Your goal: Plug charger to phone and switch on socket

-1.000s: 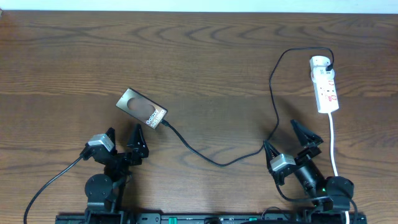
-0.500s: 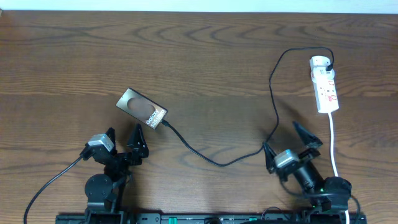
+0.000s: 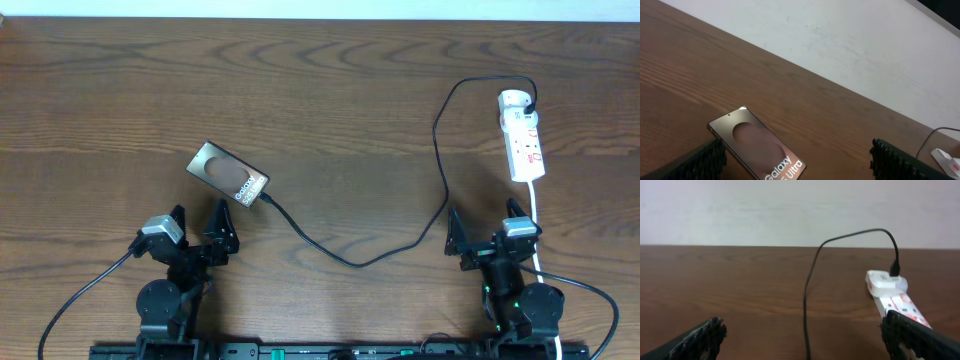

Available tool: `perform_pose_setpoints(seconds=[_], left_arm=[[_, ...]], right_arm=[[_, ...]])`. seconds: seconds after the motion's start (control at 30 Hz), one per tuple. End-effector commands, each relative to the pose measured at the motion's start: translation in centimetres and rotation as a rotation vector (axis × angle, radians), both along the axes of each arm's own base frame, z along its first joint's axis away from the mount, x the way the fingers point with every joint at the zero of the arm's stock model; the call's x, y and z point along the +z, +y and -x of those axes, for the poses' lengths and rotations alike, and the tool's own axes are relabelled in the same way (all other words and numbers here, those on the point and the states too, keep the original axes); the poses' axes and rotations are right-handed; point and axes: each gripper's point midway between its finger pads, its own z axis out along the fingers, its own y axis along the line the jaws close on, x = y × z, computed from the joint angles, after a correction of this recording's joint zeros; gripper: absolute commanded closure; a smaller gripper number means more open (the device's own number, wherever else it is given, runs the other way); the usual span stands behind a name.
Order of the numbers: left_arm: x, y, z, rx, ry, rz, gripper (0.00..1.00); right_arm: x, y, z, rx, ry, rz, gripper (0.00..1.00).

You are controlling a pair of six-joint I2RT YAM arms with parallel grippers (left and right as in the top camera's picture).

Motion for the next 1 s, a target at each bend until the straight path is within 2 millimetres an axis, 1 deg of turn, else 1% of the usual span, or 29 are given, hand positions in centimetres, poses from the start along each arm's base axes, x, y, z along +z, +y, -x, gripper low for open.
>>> perform_pose_setpoints(seconds=[0.0, 0.97], left_arm=[[-1.48, -0.34, 0.12, -0.020, 0.045, -0.014, 0.09], [-1.48, -0.34, 0.12, -0.020, 0.045, -0.014, 0.08]], right_arm=[[-0.22, -0.88, -0.05, -0.068, 0.015, -0.072, 0.01], [-0.09, -0.61, -0.04, -0.055, 0.010, -0.068, 0.01]])
